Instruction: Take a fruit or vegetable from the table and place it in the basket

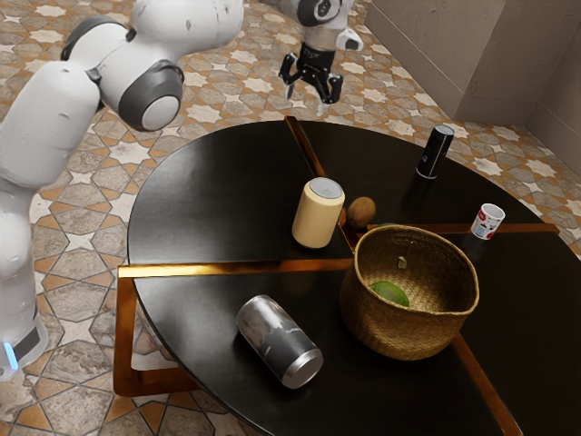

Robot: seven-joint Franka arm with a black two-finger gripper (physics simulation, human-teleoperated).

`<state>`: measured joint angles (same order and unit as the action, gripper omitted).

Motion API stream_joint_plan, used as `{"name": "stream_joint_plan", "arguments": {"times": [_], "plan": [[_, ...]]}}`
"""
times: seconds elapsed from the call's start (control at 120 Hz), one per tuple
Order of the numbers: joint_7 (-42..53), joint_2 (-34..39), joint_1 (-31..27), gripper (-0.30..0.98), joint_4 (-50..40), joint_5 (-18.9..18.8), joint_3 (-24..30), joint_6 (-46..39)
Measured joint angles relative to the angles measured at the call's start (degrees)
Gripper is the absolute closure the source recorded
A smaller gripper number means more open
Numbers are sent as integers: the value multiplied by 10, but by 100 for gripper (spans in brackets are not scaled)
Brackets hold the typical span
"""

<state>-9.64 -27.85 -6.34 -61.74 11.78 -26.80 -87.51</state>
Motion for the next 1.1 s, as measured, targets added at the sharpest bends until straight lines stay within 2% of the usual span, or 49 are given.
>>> {"name": "stream_joint_plan", "arguments": {"times": [0.442, 0.608, 0.833, 1.1], "plan": [[39, -40, 3, 0, 2, -9, 19, -147], [45, -37, 20, 0, 4, -10, 17, -118], [51, -36, 13, 0, 4, -10, 2, -69], [52, -33, 84, 0, 4, -9, 5, -41]]}}
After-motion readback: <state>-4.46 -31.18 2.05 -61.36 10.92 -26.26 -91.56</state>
